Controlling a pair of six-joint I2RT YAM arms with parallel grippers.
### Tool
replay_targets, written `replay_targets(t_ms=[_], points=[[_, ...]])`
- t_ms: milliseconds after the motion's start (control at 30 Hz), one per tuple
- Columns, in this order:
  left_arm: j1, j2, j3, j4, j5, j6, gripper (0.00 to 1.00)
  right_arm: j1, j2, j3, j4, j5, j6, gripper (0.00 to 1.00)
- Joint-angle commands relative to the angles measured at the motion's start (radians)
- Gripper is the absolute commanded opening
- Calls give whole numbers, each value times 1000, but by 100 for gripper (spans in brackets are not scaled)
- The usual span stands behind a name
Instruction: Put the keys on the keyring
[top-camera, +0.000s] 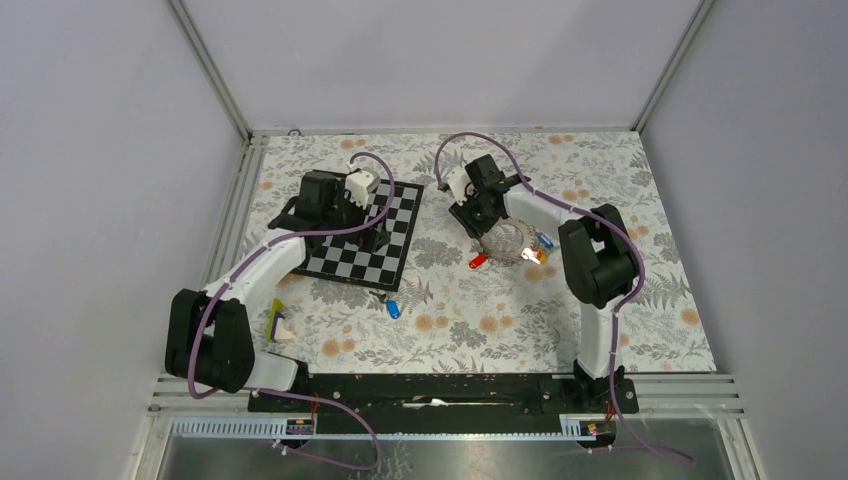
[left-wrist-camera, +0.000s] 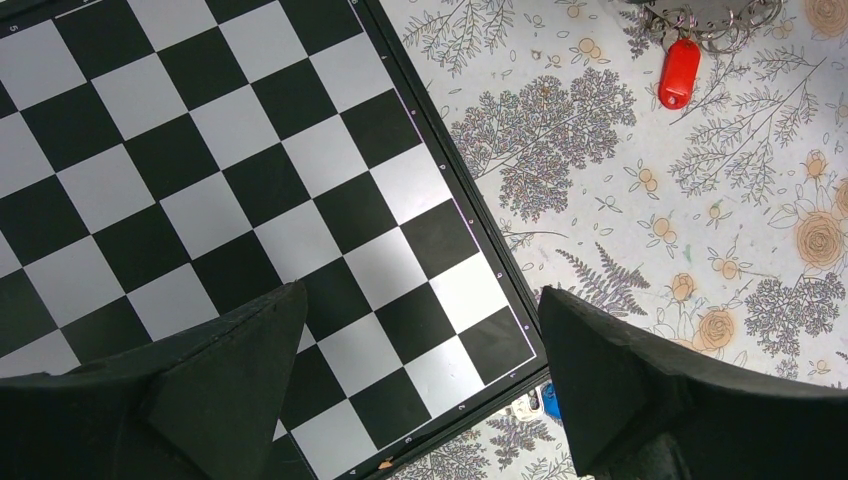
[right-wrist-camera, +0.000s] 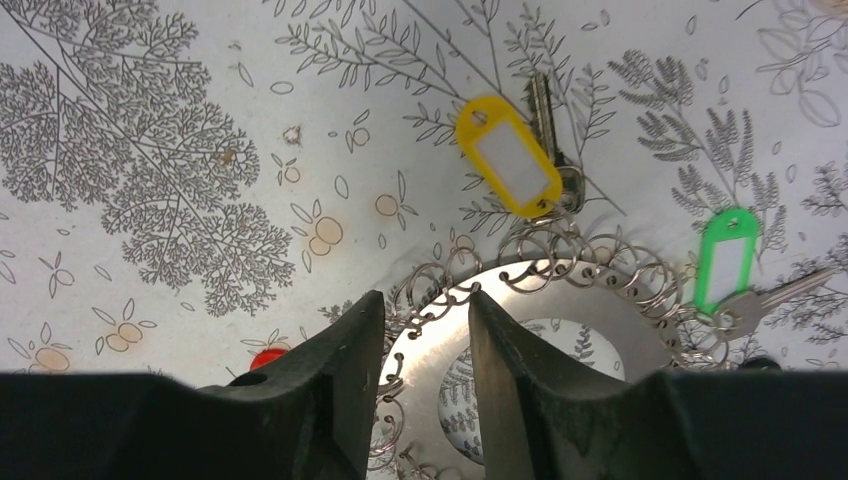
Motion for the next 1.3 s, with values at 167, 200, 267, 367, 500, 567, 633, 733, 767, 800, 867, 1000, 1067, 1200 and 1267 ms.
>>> replay_targets(t_ms=[167, 200, 267, 367, 500, 567, 633, 733, 767, 800, 867, 1000, 1067, 1200, 1267], points=[[3, -24, -10, 42, 0, 18, 96, 8, 48, 100, -11, 60, -42, 37], [3, -26, -11, 42, -2, 20, 96, 9, 51, 100, -11, 62, -45, 36], [3, -28, -11, 41, -3, 21, 96, 9, 54, 99, -11, 64, -48, 35], [3, -26, -13, 43, -4, 23, 96, 8, 60, 99, -23, 59, -54, 34], [3, -25, -13, 42, 2, 23, 96, 8, 75, 103, -27, 62, -57, 34], [3, -25, -14, 42, 2, 23, 96, 9, 83, 108, -27, 65, -58, 33], [3, -27, -14, 42, 1, 24, 96, 9, 88, 114, -33, 65, -61, 33], [3, -28, -16, 41, 3, 24, 96, 9, 98, 123, -44, 64, -62, 33], [3, -28, -16, 42, 4, 24, 96, 8, 101, 122, -43, 66, -62, 32], [3, -28, -16, 42, 5, 24, 96, 8, 102, 124, -44, 69, -62, 31], [3, -27, -16, 42, 6, 24, 96, 8, 100, 125, -44, 76, -62, 28], [3, -30, -17, 42, 8, 23, 96, 9, 70, 120, -45, 73, -56, 22], [3, -30, -17, 43, 8, 23, 96, 9, 45, 108, -45, 59, -54, 18], [3, -32, -19, 45, 11, 23, 96, 8, -3, 60, -46, 42, -60, 3], [3, -32, -19, 45, 14, 23, 96, 9, -20, 33, -45, 42, -65, 0]])
